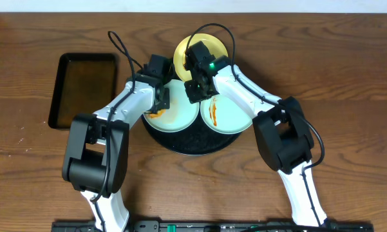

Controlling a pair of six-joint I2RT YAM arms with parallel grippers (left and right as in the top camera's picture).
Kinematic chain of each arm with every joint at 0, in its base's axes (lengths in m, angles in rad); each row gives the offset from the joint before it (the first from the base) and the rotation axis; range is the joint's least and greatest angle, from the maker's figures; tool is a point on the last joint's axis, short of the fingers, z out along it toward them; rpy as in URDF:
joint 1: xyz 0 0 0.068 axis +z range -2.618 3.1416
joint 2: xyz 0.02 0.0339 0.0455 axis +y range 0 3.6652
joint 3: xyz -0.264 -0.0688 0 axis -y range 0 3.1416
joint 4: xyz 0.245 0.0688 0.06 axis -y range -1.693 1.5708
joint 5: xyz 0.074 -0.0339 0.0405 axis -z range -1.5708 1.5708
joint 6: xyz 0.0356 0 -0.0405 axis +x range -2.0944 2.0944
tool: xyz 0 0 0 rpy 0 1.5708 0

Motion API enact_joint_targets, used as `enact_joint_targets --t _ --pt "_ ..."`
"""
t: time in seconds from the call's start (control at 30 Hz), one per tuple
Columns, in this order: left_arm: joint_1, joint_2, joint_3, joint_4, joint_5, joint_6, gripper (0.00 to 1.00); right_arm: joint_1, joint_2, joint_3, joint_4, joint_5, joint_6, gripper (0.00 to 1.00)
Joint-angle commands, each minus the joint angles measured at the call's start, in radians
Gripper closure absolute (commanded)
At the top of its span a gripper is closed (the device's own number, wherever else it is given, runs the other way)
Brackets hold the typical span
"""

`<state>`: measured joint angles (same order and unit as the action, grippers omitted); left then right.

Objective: Clean dirty plates on tray and stack at the side
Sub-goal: 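Scrub the left green plate with the sponge in the left gripper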

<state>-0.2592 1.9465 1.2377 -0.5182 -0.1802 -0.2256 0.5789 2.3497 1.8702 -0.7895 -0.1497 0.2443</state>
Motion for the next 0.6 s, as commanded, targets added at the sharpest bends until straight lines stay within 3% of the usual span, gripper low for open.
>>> enact_joint_targets --t 0.0,0.3,0.57 --pt "0.012 0.005 -0.009 0.019 -0.203 0.031 0.92 0.011 0.009 -0.007 -0.007 0.019 -0.003 0.99" --pt "0.011 -0.091 0.023 0.023 -0.172 0.03 0.92 0.011 0.009 -0.007 -0.007 0.019 -0.003 0.99" --pt "0.011 -0.109 0.023 0.043 0.271 -0.019 0.92 0.011 0.009 -0.007 0.0 0.018 -0.002 0.99"
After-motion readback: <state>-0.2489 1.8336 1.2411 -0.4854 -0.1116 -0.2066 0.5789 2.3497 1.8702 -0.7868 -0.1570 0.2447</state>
